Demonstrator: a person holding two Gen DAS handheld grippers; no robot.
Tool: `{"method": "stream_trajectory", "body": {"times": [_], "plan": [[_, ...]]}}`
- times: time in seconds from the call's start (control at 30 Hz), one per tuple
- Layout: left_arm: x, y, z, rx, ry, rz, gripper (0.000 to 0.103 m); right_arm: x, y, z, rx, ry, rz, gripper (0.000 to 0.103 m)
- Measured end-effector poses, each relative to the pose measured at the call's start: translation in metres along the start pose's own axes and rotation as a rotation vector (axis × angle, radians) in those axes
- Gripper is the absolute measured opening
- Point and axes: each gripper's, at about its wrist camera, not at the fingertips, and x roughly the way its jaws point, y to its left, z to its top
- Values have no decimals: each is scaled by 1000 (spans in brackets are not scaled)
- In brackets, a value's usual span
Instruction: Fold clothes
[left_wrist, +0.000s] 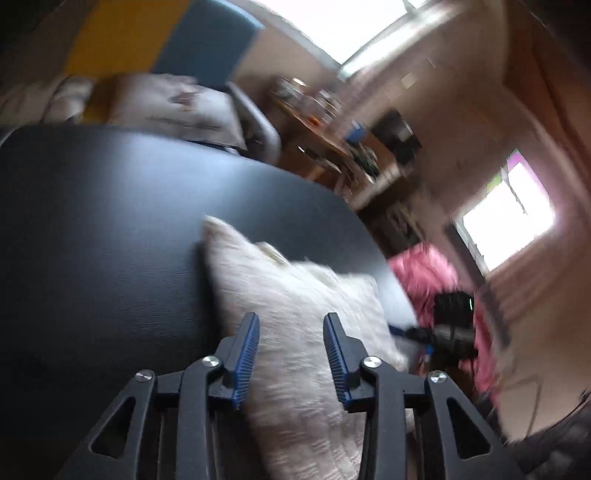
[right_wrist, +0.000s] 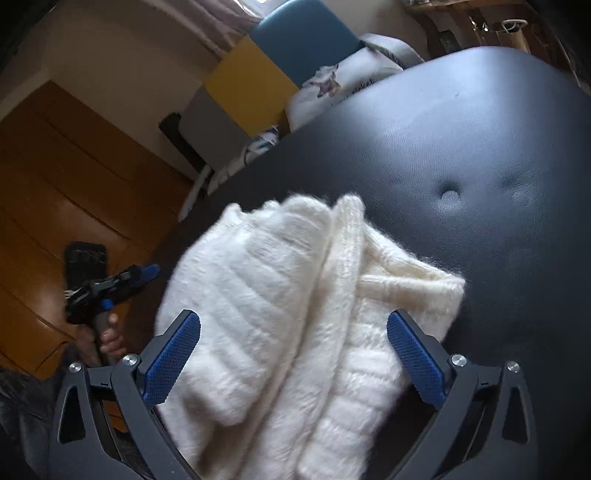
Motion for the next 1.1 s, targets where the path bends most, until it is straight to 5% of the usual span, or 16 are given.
{"method": "stream_trajectory", "body": {"times": [0.13, 0.37, 0.67, 0.97, 1.1], "plan": [[-3, 28, -3, -113, 41, -61, 44, -22, -5, -13, -4, 48, -24, 103], [45, 35, -19, -135, 210, -136, 48, -21, -15, -30, 79, 119, -89, 103], [79, 47, -28, -221, 269, -237, 58, -5, -16, -29, 160, 132, 2, 103], [95, 32, -33, -227, 267, -182, 61, 5, -4, -30, 114, 149, -9, 103], [94, 15, -38, -154, 234, -134, 49, 7, 11, -37, 19, 158, -68, 102]]}}
